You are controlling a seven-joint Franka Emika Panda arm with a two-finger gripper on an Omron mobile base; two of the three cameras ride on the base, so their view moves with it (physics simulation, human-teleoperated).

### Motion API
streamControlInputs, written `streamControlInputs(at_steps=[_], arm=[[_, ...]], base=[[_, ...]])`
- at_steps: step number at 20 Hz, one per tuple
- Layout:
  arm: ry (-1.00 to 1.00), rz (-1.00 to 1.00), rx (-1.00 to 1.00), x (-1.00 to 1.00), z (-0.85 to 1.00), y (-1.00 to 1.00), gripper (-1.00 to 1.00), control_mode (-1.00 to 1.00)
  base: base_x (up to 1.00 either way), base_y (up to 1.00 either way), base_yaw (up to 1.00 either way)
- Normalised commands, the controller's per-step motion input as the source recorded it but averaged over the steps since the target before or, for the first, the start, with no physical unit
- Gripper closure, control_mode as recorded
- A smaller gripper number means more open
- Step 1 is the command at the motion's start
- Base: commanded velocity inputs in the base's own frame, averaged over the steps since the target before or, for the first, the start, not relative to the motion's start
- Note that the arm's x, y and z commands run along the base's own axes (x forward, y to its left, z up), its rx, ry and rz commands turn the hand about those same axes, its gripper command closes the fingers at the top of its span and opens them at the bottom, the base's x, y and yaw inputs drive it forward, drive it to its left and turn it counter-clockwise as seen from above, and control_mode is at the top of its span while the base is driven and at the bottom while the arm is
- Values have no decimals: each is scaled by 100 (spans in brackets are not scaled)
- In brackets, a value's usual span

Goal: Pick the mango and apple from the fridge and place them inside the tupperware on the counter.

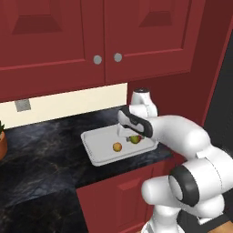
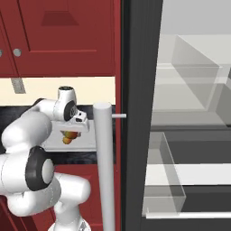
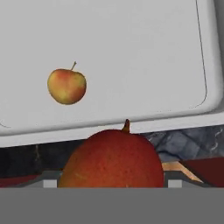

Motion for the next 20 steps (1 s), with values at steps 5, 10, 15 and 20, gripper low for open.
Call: streamControlInputs(at_steps=[5, 10, 15, 20], arm=[[4, 0, 0, 53, -49, 0, 100, -100], [-7, 0, -3, 28, -55, 0, 100, -100], [-30, 0, -1, 6, -37, 0, 100, -100], [-6, 0, 0, 29, -27, 0, 100, -100]], base=[[0, 0, 0], [0, 0, 0], [0, 0, 0], [0, 0, 0]])
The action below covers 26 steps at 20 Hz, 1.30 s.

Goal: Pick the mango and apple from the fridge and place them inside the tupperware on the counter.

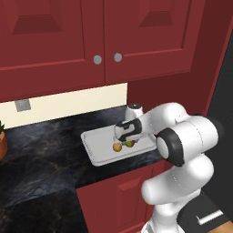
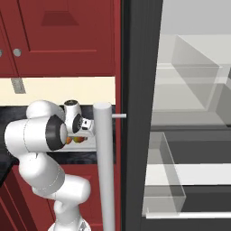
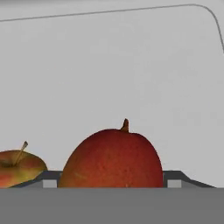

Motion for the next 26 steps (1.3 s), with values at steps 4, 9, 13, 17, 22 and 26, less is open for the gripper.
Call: streamControlInputs(at_steps=[4, 9, 13, 17, 22, 26], arm=[[0, 0, 0, 39, -22, 0, 100, -100], [0, 0, 0, 27, -28, 0, 100, -100], [0, 0, 0, 14, -32, 0, -100, -100], [0, 0, 3, -6, -3, 0, -100, -100], [0, -2, 5, -37, 28, -6, -100, -100], [-4, -2, 5, -53, 47, -8, -100, -100]], base=[[0, 0, 0], [0, 0, 0], [0, 0, 0], [0, 0, 0], [0, 0, 0], [0, 0, 0]])
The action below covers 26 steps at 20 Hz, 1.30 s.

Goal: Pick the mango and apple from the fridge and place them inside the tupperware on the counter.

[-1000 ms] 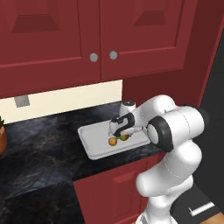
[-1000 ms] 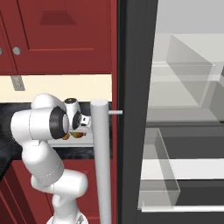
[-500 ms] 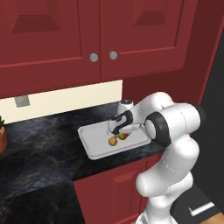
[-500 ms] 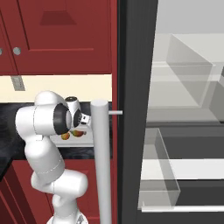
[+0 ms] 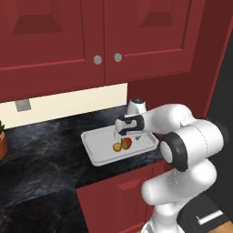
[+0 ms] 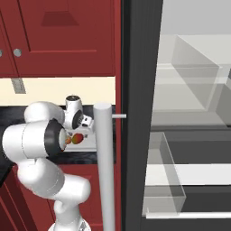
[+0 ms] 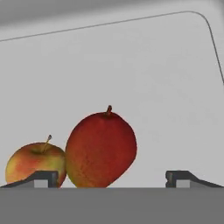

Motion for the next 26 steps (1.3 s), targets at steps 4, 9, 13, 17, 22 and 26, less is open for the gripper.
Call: streamControlInputs(at_steps=[4, 9, 13, 17, 22, 26], arm=[[-18, -7, 0, -71, 46, -5, -100, -100], [-19, -5, 0, -78, 47, 0, -100, -100], [-8, 0, 0, -74, 55, 0, -100, -100], [-6, 0, 0, -72, 59, 0, -100, -100], [-4, 0, 0, -70, 64, 0, -100, -100], [-1, 0, 0, -61, 67, 0, -100, -100]], base=[[0, 0, 0], [0, 0, 0], [0, 0, 0], [0, 0, 0], [0, 0, 0], [0, 0, 0]])
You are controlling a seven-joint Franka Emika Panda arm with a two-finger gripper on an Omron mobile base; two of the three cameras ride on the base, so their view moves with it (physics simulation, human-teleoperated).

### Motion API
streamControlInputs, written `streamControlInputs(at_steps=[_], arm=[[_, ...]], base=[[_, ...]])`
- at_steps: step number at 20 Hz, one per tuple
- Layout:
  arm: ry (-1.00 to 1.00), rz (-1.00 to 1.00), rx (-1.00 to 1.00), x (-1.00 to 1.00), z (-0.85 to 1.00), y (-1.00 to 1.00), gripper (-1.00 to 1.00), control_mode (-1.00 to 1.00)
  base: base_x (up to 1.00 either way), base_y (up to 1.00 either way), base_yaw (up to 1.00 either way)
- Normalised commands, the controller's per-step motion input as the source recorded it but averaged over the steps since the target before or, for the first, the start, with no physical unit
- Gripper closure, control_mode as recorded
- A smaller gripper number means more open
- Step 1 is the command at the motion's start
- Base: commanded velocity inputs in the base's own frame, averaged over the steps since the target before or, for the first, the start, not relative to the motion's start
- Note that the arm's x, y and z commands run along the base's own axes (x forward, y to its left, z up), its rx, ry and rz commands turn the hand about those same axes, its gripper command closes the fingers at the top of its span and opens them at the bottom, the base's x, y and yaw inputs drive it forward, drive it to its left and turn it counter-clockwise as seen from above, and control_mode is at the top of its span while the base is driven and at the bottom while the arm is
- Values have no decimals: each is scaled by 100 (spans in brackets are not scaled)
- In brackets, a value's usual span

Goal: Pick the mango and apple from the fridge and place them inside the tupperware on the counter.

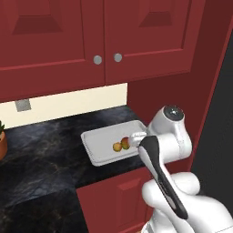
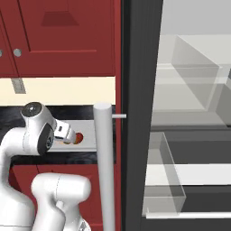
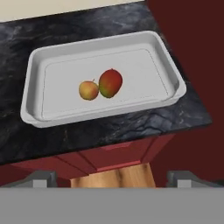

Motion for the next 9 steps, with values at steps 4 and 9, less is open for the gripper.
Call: streamControlInputs(at_steps=[4, 9], arm=[[-2, 0, 0, -56, 73, 0, -100, -100], [0, 0, 0, -59, 69, 0, -100, -100]], base=[[0, 0, 0], [0, 0, 0]])
